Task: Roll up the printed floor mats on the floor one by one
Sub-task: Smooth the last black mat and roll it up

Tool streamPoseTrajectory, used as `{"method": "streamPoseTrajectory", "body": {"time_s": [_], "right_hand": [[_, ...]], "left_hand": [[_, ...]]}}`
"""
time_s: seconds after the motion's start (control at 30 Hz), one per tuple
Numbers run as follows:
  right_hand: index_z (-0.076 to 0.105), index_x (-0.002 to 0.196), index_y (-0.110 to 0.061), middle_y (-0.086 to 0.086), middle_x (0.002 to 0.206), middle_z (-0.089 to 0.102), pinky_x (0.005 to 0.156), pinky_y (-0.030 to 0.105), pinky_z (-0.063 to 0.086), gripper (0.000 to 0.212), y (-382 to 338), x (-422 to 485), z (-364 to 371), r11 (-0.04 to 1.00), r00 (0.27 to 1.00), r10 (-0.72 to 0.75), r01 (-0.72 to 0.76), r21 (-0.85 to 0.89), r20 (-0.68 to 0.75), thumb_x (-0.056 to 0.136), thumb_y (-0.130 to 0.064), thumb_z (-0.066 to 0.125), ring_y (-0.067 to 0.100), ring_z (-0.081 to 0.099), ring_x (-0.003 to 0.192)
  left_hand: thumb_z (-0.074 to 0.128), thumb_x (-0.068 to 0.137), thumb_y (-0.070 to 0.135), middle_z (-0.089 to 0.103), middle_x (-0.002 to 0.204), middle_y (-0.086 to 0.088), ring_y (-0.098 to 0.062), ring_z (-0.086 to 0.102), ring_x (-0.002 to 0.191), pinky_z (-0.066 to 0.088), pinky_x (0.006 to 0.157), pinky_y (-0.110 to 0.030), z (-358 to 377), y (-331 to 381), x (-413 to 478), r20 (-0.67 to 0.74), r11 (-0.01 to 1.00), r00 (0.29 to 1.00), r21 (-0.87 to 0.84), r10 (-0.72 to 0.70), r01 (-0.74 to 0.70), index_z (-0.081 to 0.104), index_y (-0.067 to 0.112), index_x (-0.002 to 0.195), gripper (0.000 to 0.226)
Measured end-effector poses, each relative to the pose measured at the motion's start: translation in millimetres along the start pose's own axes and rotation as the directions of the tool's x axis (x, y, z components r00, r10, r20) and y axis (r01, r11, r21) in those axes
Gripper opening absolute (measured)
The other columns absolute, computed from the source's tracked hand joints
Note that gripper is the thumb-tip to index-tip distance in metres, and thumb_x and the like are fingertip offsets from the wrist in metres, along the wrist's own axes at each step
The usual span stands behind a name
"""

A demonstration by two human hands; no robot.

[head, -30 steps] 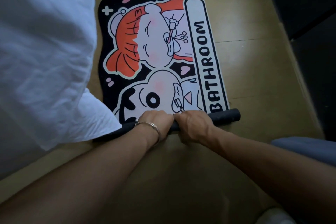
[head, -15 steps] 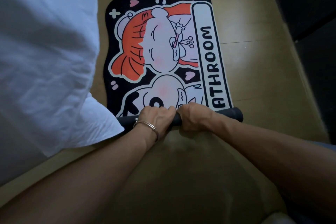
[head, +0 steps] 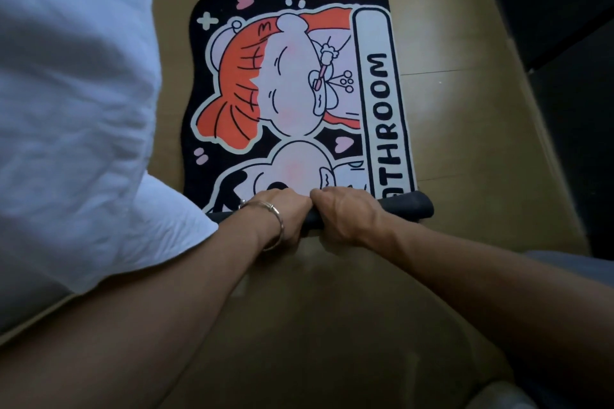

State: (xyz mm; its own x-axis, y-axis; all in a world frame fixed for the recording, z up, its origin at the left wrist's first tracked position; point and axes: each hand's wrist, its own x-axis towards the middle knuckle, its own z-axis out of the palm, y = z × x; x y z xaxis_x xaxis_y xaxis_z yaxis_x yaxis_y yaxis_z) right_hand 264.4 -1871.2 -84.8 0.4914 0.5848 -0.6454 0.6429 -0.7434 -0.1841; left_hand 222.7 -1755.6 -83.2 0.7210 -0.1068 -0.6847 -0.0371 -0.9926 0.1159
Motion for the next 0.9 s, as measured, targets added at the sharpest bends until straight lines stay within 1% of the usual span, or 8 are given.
{"method": "streamPoseTrajectory", "body": {"time_s": [0.17,0.3,0.37,0.47,0.53,0.7,0.83,0.9], "right_hand": [[0.055,0.117,-0.015,0.007,0.105,0.064,0.081,0.031,0.054,0.037,9,1,-15,1.0,0.982,0.025,-0.025,0.0,0.186,0.081,-0.022,0.063,0.022,0.062,0.09],[0.046,0.11,-0.019,0.002,0.104,0.059,0.074,0.033,0.046,0.034,8,-4,5,0.999,1.0,-0.02,0.02,-0.039,-0.002,0.081,-0.023,0.062,0.021,0.057,0.089],[0.046,0.108,-0.018,0.002,0.103,0.059,0.073,0.033,0.045,0.031,9,-8,12,1.0,1.0,0.003,-0.003,-0.004,-0.015,0.081,-0.02,0.061,0.021,0.056,0.086],[0.053,0.113,-0.014,0.006,0.101,0.063,0.071,0.029,0.048,0.033,13,-4,1,0.998,0.994,0.026,-0.031,0.047,0.107,0.081,-0.018,0.059,0.022,0.06,0.086],[0.053,0.113,-0.015,0.005,0.104,0.062,0.073,0.028,0.047,0.034,15,-3,-2,0.997,0.997,0.011,-0.017,0.071,0.08,0.081,-0.018,0.06,0.022,0.059,0.09],[0.049,0.11,-0.019,0.001,0.106,0.055,0.086,0.036,0.044,0.033,10,-12,21,0.996,0.997,0.037,-0.032,0.08,-0.065,0.08,-0.019,0.062,0.02,0.053,0.096],[0.055,0.11,-0.016,0.005,0.096,0.064,0.071,0.027,0.052,0.03,22,-9,1,0.966,0.993,0.081,-0.099,0.241,0.085,0.08,-0.017,0.06,0.019,0.061,0.083],[0.055,0.108,-0.016,0.004,0.094,0.063,0.067,0.026,0.051,0.029,28,-7,-4,0.957,0.995,0.073,-0.089,0.276,0.07,0.08,-0.017,0.062,0.018,0.06,0.08]], "left_hand": [[0.049,0.091,0.029,0.056,0.107,-0.004,-0.027,0.058,0.09,0.035,0.064,-0.034,12,2,-6,-0.254,0.99,0.96,0.104,0.118,-0.094,0.036,0.018,0.116,0.03],[0.057,0.087,0.029,0.057,0.095,-0.004,-0.023,0.053,0.079,0.04,0.066,-0.032,6,4,0,-0.024,1.0,1.0,-0.008,-0.007,0.006,0.048,0.023,0.117,0.032],[0.059,0.086,0.029,0.056,0.095,-0.002,-0.023,0.055,0.081,0.04,0.067,-0.031,3,5,2,-0.027,1.0,1.0,-0.003,0.002,-0.002,0.047,0.024,0.118,0.035],[0.053,0.09,0.03,0.056,0.111,-0.004,-0.027,0.058,0.096,0.035,0.068,-0.034,10,7,-1,-0.18,0.992,0.979,0.099,0.095,-0.078,0.037,0.019,0.119,0.035],[0.05,0.092,0.029,0.056,0.112,-0.005,-0.028,0.058,0.096,0.034,0.068,-0.034,11,6,-3,-0.221,0.989,0.969,0.125,0.108,-0.082,0.036,0.017,0.12,0.034],[0.057,0.088,0.026,0.059,0.108,-0.006,-0.026,0.058,0.095,0.039,0.071,-0.033,0,8,7,-0.002,0.988,0.994,0.115,0.105,-0.104,0.043,0.022,0.125,0.039],[0.055,0.088,0.029,0.053,0.112,-0.004,-0.026,0.056,0.098,0.036,0.068,-0.034,1,4,5,-0.207,0.981,0.964,0.133,0.168,-0.143,0.036,0.02,0.124,0.041],[0.051,0.09,0.027,0.049,0.11,-0.005,-0.026,0.054,0.098,0.034,0.066,-0.035,4,4,6,-0.31,0.969,0.93,0.205,0.198,-0.138,0.034,0.018,0.122,0.038]]}}
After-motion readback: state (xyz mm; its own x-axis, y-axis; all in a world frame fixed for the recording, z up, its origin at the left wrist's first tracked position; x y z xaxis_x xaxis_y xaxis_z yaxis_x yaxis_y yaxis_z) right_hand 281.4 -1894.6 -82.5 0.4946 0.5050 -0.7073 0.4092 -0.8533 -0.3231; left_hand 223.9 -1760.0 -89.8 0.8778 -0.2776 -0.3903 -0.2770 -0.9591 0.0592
